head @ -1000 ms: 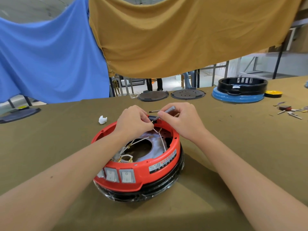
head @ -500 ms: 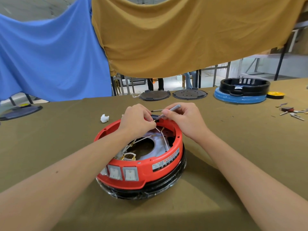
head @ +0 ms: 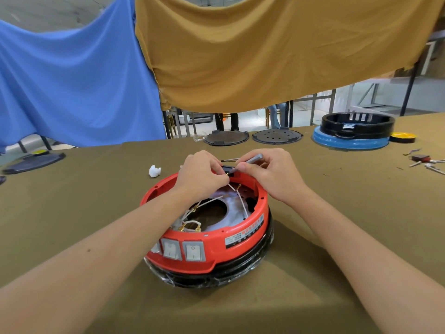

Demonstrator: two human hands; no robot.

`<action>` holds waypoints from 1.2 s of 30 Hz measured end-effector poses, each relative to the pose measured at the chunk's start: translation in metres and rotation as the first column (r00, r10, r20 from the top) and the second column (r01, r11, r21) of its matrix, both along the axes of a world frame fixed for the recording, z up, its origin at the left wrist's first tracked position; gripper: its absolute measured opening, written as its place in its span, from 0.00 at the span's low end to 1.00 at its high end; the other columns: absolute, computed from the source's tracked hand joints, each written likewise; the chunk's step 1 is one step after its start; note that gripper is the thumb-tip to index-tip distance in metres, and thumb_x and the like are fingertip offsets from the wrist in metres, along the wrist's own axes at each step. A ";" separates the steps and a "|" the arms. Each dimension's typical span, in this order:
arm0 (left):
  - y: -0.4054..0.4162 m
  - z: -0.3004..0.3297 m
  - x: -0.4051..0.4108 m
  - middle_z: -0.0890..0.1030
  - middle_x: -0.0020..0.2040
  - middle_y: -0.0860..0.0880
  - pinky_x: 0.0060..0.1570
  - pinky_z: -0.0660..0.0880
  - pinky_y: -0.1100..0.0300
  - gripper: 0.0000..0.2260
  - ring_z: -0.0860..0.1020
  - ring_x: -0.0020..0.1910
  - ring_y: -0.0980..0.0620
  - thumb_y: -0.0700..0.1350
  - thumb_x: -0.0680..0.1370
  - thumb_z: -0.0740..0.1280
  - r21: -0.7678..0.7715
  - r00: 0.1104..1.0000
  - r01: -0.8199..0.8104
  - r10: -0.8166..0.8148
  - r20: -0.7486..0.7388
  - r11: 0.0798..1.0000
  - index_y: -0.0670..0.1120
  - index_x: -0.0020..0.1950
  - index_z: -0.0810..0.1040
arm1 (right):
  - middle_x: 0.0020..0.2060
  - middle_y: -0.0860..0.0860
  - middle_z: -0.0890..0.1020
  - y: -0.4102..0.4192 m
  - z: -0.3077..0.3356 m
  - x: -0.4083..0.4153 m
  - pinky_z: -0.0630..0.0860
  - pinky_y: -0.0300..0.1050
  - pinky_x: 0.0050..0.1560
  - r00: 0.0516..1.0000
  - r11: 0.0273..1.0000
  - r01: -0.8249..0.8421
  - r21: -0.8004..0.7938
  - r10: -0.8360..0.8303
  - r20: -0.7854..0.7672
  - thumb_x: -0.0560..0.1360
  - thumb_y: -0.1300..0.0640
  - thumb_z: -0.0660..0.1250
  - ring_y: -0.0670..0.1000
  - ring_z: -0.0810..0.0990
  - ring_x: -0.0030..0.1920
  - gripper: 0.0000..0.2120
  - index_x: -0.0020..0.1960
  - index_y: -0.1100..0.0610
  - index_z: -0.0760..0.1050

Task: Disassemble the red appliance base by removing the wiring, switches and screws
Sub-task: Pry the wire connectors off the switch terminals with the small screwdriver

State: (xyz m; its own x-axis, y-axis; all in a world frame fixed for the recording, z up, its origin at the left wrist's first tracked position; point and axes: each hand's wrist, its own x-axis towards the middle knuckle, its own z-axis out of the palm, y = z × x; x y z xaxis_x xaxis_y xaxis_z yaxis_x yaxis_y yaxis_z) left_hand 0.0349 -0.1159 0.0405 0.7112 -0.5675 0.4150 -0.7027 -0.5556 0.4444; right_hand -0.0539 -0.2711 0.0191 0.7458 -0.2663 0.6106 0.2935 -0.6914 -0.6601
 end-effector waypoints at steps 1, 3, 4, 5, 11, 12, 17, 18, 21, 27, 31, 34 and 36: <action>0.000 0.000 0.000 0.77 0.41 0.61 0.50 0.73 0.55 0.06 0.74 0.47 0.60 0.43 0.72 0.72 -0.004 1.000 0.005 -0.004 0.003 1.000 0.49 0.36 0.86 | 0.40 0.45 0.86 0.000 -0.001 0.001 0.79 0.44 0.49 1.000 0.999 -0.011 0.042 0.011 0.004 0.76 0.58 0.72 0.45 0.83 0.44 0.04 0.45 0.53 0.86; -0.001 -0.001 0.001 0.76 0.40 0.61 0.43 0.70 0.61 0.06 0.73 0.42 0.63 0.42 0.72 0.72 -0.015 1.000 0.011 -0.011 0.004 1.000 0.49 0.36 0.86 | 0.38 0.47 0.86 -0.002 -0.003 0.002 0.80 0.44 0.48 0.999 0.987 -0.034 0.156 0.034 0.002 0.76 0.59 0.72 0.46 0.83 0.42 0.04 0.45 0.54 0.85; -0.001 -0.001 0.001 0.76 0.40 0.61 0.40 0.68 0.64 0.06 0.72 0.42 0.64 0.42 0.72 0.72 -0.018 1.000 0.011 -0.010 0.005 1.000 0.49 0.36 0.86 | 0.38 0.48 0.86 -0.002 -0.004 0.003 0.80 0.42 0.46 0.999 0.978 -0.042 0.206 0.043 -0.001 0.77 0.59 0.71 0.46 0.84 0.41 0.05 0.45 0.55 0.85; -0.001 -0.001 0.001 0.76 0.40 0.61 0.39 0.66 0.65 0.06 0.72 0.41 0.64 0.42 0.72 0.72 -0.018 1.000 0.009 -0.009 0.007 1.000 0.49 0.36 0.86 | 0.37 0.48 0.86 -0.003 -0.006 0.004 0.80 0.40 0.44 0.999 0.968 -0.049 0.245 0.052 -0.006 0.77 0.59 0.71 0.45 0.84 0.40 0.05 0.45 0.56 0.85; -0.001 0.000 -0.001 0.75 0.39 0.62 0.50 0.70 0.59 0.05 0.73 0.42 0.62 0.42 0.72 0.72 -0.015 1.000 0.007 -0.007 0.004 1.000 0.48 0.37 0.86 | 0.40 0.52 0.87 -0.007 -0.003 0.005 0.76 0.34 0.38 0.993 0.932 -0.066 0.357 0.096 -0.069 0.79 0.59 0.68 0.43 0.82 0.39 0.07 0.49 0.59 0.83; -0.001 0.000 -0.002 0.76 0.40 0.62 0.49 0.69 0.58 0.05 0.73 0.42 0.61 0.42 0.72 0.72 -0.014 1.000 0.007 -0.007 0.005 1.000 0.48 0.37 0.86 | 0.41 0.52 0.87 -0.007 -0.003 0.005 0.77 0.35 0.39 0.992 0.936 -0.060 0.346 0.094 -0.082 0.79 0.58 0.68 0.44 0.83 0.40 0.06 0.49 0.58 0.83; 0.000 0.001 -0.002 0.77 0.42 0.59 0.48 0.69 0.59 0.05 0.73 0.44 0.60 0.42 0.72 0.72 -0.023 1.000 0.011 -0.012 -0.007 1.000 0.47 0.38 0.87 | 0.40 0.47 0.86 -0.001 -0.001 0.003 0.79 0.40 0.48 0.999 0.988 -0.018 0.156 0.024 -0.036 0.77 0.58 0.70 0.45 0.83 0.43 0.04 0.46 0.53 0.84; 0.000 0.001 -0.002 0.77 0.43 0.58 0.47 0.69 0.60 0.04 0.73 0.46 0.59 0.42 0.72 0.72 -0.022 1.000 0.013 -0.013 -0.008 1.000 0.47 0.38 0.87 | 0.40 0.47 0.85 0.000 -0.001 0.003 0.79 0.42 0.50 0.999 0.993 -0.015 0.119 0.019 -0.030 0.77 0.58 0.71 0.45 0.83 0.44 0.04 0.45 0.53 0.84; 0.000 0.000 -0.001 0.78 0.42 0.58 0.46 0.68 0.60 0.05 0.73 0.44 0.60 0.42 0.72 0.72 -0.026 1.000 0.011 -0.011 -0.012 1.000 0.47 0.38 0.86 | 0.41 0.46 0.85 0.000 0.000 0.002 0.79 0.44 0.50 0.999 0.997 -0.022 0.074 0.025 -0.046 0.76 0.59 0.71 0.45 0.82 0.45 0.04 0.45 0.53 0.85; 0.001 0.000 -0.001 0.78 0.38 0.58 0.46 0.68 0.63 0.06 0.73 0.41 0.64 0.42 0.72 0.72 -0.032 1.000 0.020 -0.020 -0.006 0.999 0.49 0.36 0.86 | 0.39 0.47 0.85 0.000 -0.003 0.003 0.79 0.35 0.43 0.998 0.973 -0.040 0.228 0.049 -0.035 0.79 0.60 0.68 0.42 0.83 0.41 0.05 0.47 0.55 0.84; 0.000 0.001 -0.001 0.76 0.37 0.62 0.54 0.69 0.57 0.05 0.73 0.43 0.60 0.42 0.71 0.72 -0.031 1.000 0.010 -0.010 -0.011 0.999 0.49 0.36 0.86 | 0.38 0.48 0.86 0.001 -0.004 0.003 0.77 0.32 0.39 0.995 0.953 -0.080 0.291 0.092 -0.030 0.79 0.61 0.68 0.41 0.83 0.38 0.06 0.48 0.57 0.84; 0.000 0.001 -0.001 0.76 0.37 0.62 0.51 0.68 0.58 0.05 0.73 0.42 0.63 0.43 0.72 0.72 -0.021 1.000 0.004 -0.004 -0.012 1.000 0.49 0.37 0.86 | 0.38 0.50 0.86 0.000 -0.002 0.003 0.77 0.32 0.38 0.998 0.959 -0.055 0.277 0.061 -0.013 0.79 0.61 0.68 0.42 0.83 0.37 0.05 0.48 0.58 0.84; 0.000 0.001 0.000 0.77 0.37 0.60 0.52 0.69 0.58 0.05 0.73 0.42 0.62 0.43 0.72 0.72 -0.022 1.000 0.005 -0.006 -0.013 1.000 0.49 0.37 0.86 | 0.38 0.50 0.86 -0.002 -0.001 0.003 0.76 0.32 0.38 0.999 0.963 -0.037 0.267 0.040 -0.006 0.78 0.61 0.69 0.42 0.84 0.37 0.05 0.47 0.58 0.83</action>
